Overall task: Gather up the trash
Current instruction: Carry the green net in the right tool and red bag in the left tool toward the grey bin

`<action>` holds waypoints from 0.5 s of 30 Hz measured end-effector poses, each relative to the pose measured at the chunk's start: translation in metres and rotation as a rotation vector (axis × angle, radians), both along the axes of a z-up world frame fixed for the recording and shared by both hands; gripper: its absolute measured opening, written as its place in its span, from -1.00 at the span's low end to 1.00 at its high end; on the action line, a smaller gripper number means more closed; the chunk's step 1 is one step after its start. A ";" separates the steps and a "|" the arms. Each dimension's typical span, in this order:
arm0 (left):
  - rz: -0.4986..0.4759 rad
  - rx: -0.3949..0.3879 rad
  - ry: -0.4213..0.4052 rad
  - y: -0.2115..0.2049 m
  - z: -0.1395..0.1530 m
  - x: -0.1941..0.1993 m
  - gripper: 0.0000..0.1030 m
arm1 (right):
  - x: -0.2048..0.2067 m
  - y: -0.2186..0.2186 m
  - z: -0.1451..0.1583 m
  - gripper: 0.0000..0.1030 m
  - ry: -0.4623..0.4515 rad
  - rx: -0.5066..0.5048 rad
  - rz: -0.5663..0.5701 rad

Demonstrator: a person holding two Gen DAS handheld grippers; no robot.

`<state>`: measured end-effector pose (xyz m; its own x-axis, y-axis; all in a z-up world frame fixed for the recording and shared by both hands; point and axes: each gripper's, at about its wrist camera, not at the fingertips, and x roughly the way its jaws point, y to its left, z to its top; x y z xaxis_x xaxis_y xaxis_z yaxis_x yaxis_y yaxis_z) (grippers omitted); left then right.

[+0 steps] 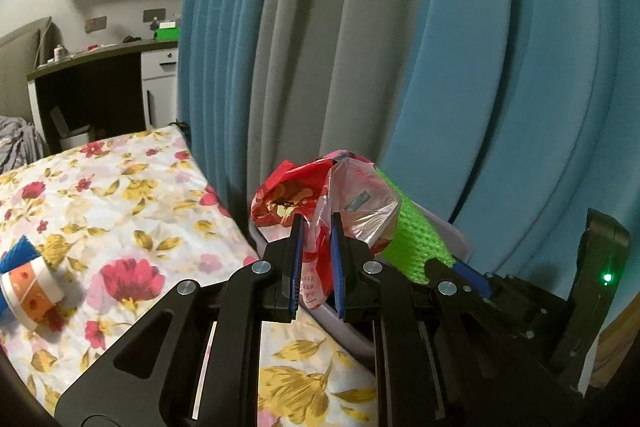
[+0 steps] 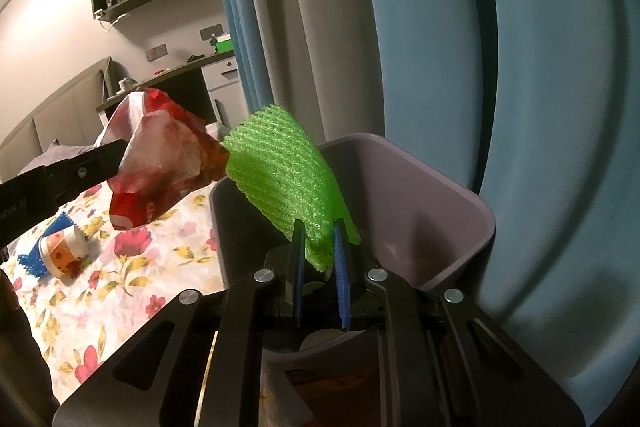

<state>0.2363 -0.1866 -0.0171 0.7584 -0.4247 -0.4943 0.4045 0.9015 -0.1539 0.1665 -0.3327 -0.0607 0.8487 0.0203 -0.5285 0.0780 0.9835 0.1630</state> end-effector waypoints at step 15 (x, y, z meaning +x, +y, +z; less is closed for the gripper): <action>-0.037 -0.009 0.037 -0.021 -0.011 0.022 -0.76 | 0.009 -0.011 -0.008 -0.71 0.021 0.005 -0.018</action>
